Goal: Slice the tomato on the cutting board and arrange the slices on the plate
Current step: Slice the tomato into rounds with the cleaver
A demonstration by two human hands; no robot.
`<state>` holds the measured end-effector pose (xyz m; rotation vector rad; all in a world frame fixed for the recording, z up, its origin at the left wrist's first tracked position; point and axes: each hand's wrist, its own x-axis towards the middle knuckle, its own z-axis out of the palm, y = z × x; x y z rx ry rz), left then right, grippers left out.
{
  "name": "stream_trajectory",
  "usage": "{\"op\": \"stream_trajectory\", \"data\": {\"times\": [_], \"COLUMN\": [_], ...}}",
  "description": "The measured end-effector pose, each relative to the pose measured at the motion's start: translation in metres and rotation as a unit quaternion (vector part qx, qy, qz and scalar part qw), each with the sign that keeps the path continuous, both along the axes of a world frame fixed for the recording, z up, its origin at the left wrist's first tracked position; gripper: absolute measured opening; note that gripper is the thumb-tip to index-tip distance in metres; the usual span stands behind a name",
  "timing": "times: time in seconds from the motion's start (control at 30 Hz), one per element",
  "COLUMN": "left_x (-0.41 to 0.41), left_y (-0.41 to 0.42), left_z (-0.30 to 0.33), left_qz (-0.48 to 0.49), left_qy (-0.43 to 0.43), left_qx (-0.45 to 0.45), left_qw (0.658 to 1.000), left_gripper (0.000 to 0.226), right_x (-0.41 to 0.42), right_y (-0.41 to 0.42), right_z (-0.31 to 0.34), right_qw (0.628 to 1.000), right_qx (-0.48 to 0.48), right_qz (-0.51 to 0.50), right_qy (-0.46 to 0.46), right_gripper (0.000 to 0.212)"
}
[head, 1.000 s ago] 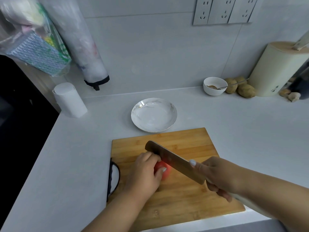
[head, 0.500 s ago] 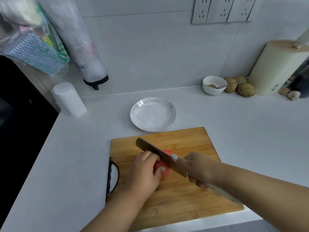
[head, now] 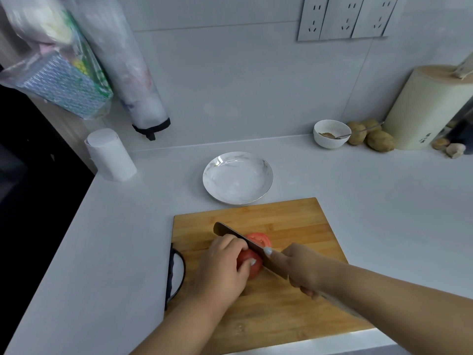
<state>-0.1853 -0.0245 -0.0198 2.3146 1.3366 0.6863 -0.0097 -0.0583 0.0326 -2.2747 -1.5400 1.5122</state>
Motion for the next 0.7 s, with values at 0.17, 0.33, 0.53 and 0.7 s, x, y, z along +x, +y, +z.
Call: {"op": "stream_trajectory", "data": {"times": [0.17, 0.33, 0.53, 0.7], "left_x": [-0.002, -0.005, -0.007, -0.007], "left_y": [0.0, -0.001, -0.001, -0.001], "left_z": [0.001, 0.002, 0.001, 0.004], "left_qz": [-0.01, -0.023, -0.022, -0.029], "left_qy": [0.0, 0.0, 0.002, -0.013], "left_qx": [-0.001, 0.002, -0.003, -0.02], "left_qw": [1.0, 1.0, 1.0, 0.999], "left_gripper": [0.018, 0.017, 0.016, 0.014], "right_x": [0.0, -0.002, 0.005, 0.015], "right_y": [-0.005, -0.007, -0.007, -0.013], "right_z": [-0.006, -0.005, 0.008, 0.027], "right_qw": [0.999, 0.999, 0.998, 0.997], "right_qx": [0.013, 0.022, 0.011, 0.015], "right_qz": [-0.023, -0.022, -0.023, -0.028], "right_qy": [0.024, 0.042, 0.053, 0.076], "right_gripper": [0.063, 0.058, 0.06, 0.064]}}
